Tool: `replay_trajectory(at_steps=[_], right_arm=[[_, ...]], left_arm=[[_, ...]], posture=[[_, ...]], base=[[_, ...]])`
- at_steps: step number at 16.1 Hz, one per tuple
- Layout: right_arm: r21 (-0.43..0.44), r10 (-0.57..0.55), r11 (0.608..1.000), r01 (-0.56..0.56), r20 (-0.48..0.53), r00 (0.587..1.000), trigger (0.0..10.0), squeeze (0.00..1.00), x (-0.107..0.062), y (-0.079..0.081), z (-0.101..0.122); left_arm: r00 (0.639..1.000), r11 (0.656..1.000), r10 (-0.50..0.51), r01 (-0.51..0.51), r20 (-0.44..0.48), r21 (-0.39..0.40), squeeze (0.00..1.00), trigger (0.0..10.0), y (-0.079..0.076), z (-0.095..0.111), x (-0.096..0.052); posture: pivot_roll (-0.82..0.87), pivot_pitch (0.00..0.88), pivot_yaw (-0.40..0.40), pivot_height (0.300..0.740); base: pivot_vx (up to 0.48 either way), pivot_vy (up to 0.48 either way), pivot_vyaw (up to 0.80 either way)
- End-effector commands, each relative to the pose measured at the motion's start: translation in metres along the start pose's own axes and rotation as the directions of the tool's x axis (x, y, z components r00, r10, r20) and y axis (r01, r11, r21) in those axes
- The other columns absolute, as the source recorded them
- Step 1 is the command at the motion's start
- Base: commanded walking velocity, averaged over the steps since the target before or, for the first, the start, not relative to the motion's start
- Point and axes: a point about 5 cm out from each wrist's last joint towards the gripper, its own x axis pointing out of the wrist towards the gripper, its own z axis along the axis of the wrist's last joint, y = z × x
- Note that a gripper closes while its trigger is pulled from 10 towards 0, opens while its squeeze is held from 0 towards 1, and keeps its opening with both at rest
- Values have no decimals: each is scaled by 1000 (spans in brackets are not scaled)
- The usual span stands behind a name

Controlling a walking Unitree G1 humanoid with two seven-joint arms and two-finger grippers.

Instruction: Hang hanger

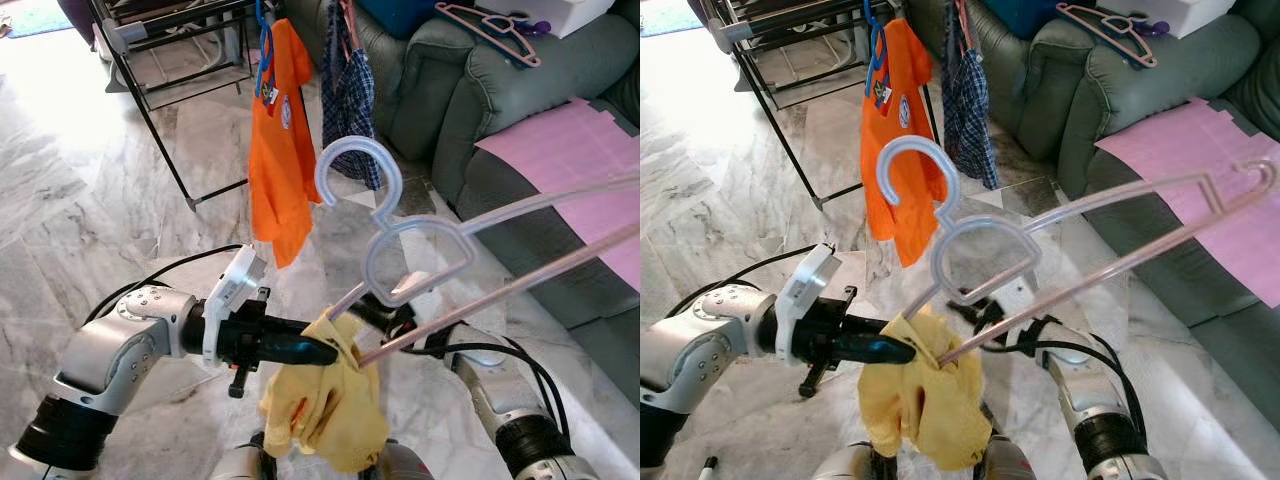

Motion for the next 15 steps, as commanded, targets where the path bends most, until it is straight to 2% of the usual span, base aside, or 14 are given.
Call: replay_trajectory(at_steps=[1,3,4,5,6,7,9,11,12,13,15], right_arm=[[14,-29,999,29,0,1000,0,0,-6,0,-4],[7,-20,1000,20,5,1000,0,0,-9,0,-1],[-9,-1,1000,1,7,1000,0,0,-12,0,3],[-18,15,1000,-15,3,1000,0,0,-15,-1,5],[-21,23,1000,-23,2,1000,0,0,-16,-1,6],[-51,25,998,-26,-15,1000,10000,0,-21,-6,9],[-77,12,997,-14,-29,1000,10000,0,-25,-10,11],[-82,7,997,-9,-30,1000,10000,31,-31,-13,14],[-97,4,995,-8,-42,999,10000,796,-34,-14,14],[-104,8,994,-14,-56,998,10000,1000,-39,-16,13],[-116,19,993,-29,-91,996,10000,1000,-50,-17,14]], left_arm=[[1000,999,19,-20,17,45,0,10000,2,4,-1],[994,988,111,-112,19,102,0,10000,16,-3,-1],[974,968,216,-223,70,118,0,10000,34,-9,-2],[961,956,264,-272,85,112,0,10000,45,-13,-3],[957,951,278,-286,85,113,0,10000,49,-15,-3],[909,907,402,-412,110,89,0,10000,75,-16,-4],[889,887,448,-455,91,76,0,10000,89,-14,0],[890,889,450,-455,79,60,0,10000,95,-10,4],[893,891,446,-450,69,60,0,10000,97,-8,6],[905,904,421,-424,54,58,0,10000,98,-5,9],[939,937,342,-343,34,64,0,10000,99,0,16]], posture=[[-82,221,-8,740],[-85,219,-13,740],[-92,217,-22,740],[-95,217,-26,740],[-95,217,-26,740],[-112,213,-29,740],[-127,210,-27,740],[-165,207,-19,740],[-190,207,-14,740],[-202,211,-10,740],[-229,215,-6,740]], base=[[0,0,0],[0,0,0],[0,0,0],[0,0,0],[0,0,0],[0,0,0],[0,0,0],[0,0,0],[0,0,0],[0,0,0],[0,0,0]])
